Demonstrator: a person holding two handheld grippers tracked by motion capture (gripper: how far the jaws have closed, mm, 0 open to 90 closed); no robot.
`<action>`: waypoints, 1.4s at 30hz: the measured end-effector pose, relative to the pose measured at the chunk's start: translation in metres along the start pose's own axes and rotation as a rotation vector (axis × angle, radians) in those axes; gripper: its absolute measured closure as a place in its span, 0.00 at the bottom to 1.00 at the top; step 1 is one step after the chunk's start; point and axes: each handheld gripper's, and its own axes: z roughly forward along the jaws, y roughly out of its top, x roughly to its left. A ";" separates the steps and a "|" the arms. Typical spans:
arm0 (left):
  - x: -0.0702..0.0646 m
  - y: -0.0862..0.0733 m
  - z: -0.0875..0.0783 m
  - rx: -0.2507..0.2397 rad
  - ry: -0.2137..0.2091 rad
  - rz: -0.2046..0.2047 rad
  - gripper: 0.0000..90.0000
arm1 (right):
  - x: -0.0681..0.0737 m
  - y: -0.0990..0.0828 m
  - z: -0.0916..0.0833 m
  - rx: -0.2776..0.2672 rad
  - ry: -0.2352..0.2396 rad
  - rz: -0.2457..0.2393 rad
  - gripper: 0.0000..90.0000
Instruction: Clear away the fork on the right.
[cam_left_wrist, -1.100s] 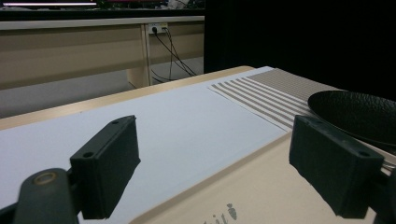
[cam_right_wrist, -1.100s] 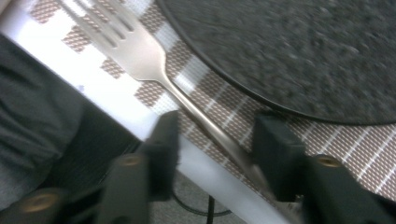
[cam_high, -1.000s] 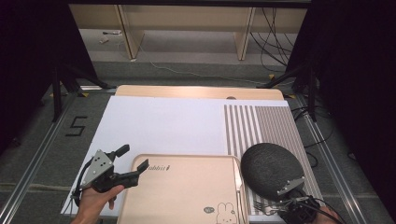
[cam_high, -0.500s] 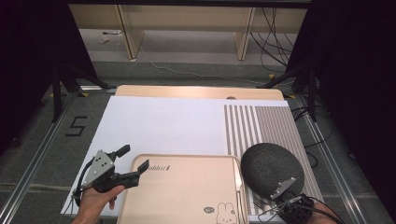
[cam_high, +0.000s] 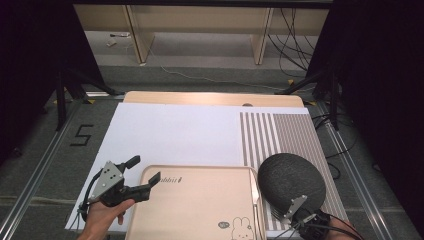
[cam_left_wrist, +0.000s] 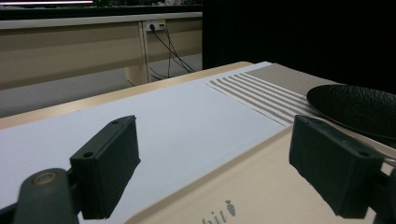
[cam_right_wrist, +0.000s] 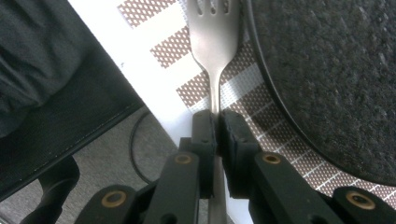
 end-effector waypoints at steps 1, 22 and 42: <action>0.000 0.000 0.000 0.000 0.001 -0.001 0.17 | 0.000 0.000 0.000 -0.001 0.003 -0.004 0.95; 0.000 0.000 -0.001 -0.003 0.003 -0.003 0.17 | 0.000 0.017 -0.026 -0.358 0.152 0.065 0.96; 0.001 0.000 -0.001 -0.006 0.005 -0.011 0.17 | 0.002 0.052 -0.045 -0.595 0.365 0.188 0.96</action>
